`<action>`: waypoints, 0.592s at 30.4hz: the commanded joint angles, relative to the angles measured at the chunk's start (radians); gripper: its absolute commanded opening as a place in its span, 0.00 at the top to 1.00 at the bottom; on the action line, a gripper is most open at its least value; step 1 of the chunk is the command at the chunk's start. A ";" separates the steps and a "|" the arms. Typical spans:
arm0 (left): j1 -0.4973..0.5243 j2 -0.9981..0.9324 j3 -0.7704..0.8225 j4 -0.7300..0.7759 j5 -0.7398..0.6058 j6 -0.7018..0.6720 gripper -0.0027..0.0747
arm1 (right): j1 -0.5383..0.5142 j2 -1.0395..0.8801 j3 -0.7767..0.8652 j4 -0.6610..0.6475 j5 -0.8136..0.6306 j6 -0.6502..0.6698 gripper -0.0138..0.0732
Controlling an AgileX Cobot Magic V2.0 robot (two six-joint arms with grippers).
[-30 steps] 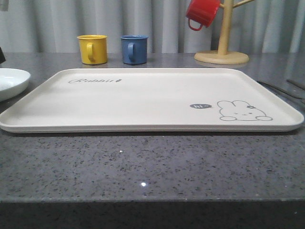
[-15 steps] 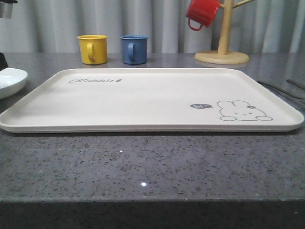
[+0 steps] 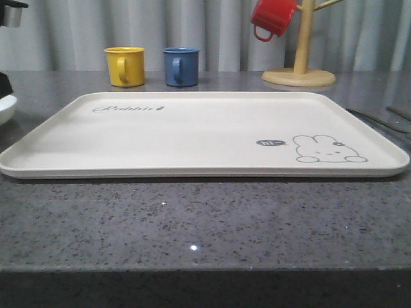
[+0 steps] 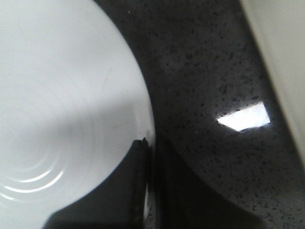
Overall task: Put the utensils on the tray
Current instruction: 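Reach the left gripper to the white plate and grasp its rim, then lift the white plate with the left gripper and lower it onto the tray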
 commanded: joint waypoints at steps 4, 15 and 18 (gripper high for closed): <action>-0.034 -0.115 -0.102 0.009 -0.016 -0.003 0.99 | -0.005 0.014 -0.037 0.004 -0.078 -0.008 0.16; -0.260 -0.172 -0.223 0.069 -0.013 -0.003 0.99 | -0.005 0.014 -0.037 0.004 -0.078 -0.008 0.16; -0.339 -0.165 -0.225 0.076 -0.020 -0.003 0.99 | -0.005 0.014 -0.037 0.004 -0.078 -0.008 0.16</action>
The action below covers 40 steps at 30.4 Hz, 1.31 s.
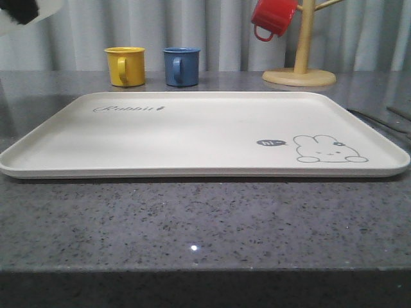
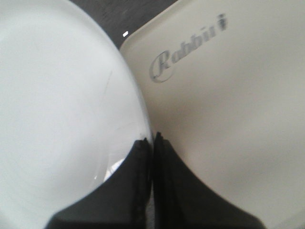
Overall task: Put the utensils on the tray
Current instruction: 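Lift the white plate with the left gripper and lower it onto the tray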
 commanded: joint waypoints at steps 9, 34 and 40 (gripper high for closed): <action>-0.269 0.066 -0.036 0.014 -0.040 -0.003 0.99 | -0.005 0.014 -0.037 0.004 -0.078 -0.008 0.16; -0.336 0.228 -0.050 -0.072 0.026 -0.031 0.46 | -0.005 0.014 -0.037 0.004 -0.078 -0.008 0.16; -0.324 0.154 -0.081 -0.089 -0.019 -0.031 0.44 | -0.005 0.014 -0.037 0.004 -0.078 -0.008 0.16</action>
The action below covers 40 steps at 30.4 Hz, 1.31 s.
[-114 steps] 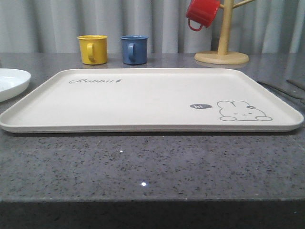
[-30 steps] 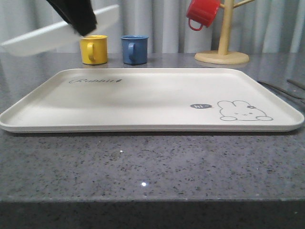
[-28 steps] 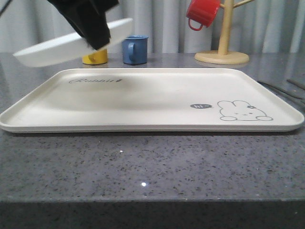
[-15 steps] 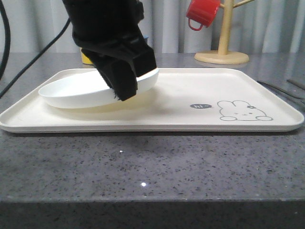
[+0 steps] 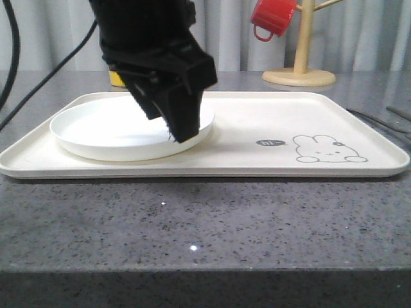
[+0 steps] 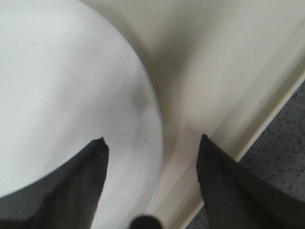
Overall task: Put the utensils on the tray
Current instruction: 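Lift the white plate with the left gripper and lower it onto the tray, then release the plate and withdraw the left gripper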
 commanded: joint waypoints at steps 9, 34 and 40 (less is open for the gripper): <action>0.210 -0.218 -0.039 -0.013 -0.065 -0.032 0.79 | -0.005 0.014 -0.037 0.004 -0.078 -0.008 0.16; 0.634 -0.914 0.773 -0.171 -0.708 -0.039 0.99 | -0.005 0.014 -0.037 0.004 -0.078 -0.008 0.16; 0.634 -1.186 0.964 -0.171 -0.784 -0.039 0.99 | -0.005 0.014 -0.037 0.004 -0.078 -0.008 0.16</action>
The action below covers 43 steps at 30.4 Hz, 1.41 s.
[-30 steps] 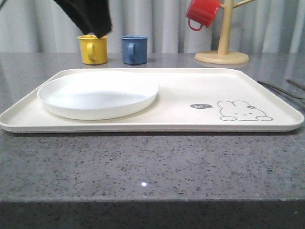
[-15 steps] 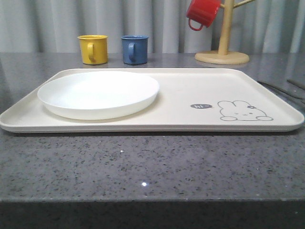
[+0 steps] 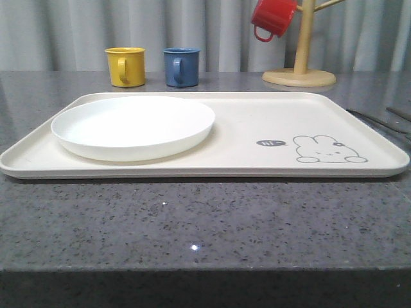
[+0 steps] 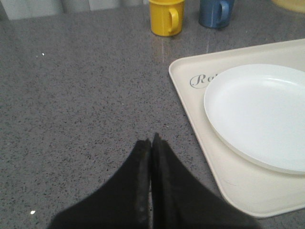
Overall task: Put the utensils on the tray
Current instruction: 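Release the plate and withdraw the left gripper, then reach the right gripper down and grasp the silver fork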
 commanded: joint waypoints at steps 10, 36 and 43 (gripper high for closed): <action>0.005 -0.254 0.064 -0.011 -0.114 -0.011 0.99 | -0.005 0.014 -0.037 0.004 -0.078 -0.008 0.16; 0.005 -0.254 0.064 -0.011 -0.114 -0.011 0.99 | -0.005 0.216 -0.145 0.004 0.002 -0.008 0.45; 0.005 -0.254 0.064 -0.011 -0.114 -0.011 0.99 | 0.003 0.578 -0.391 0.004 0.249 -0.008 0.45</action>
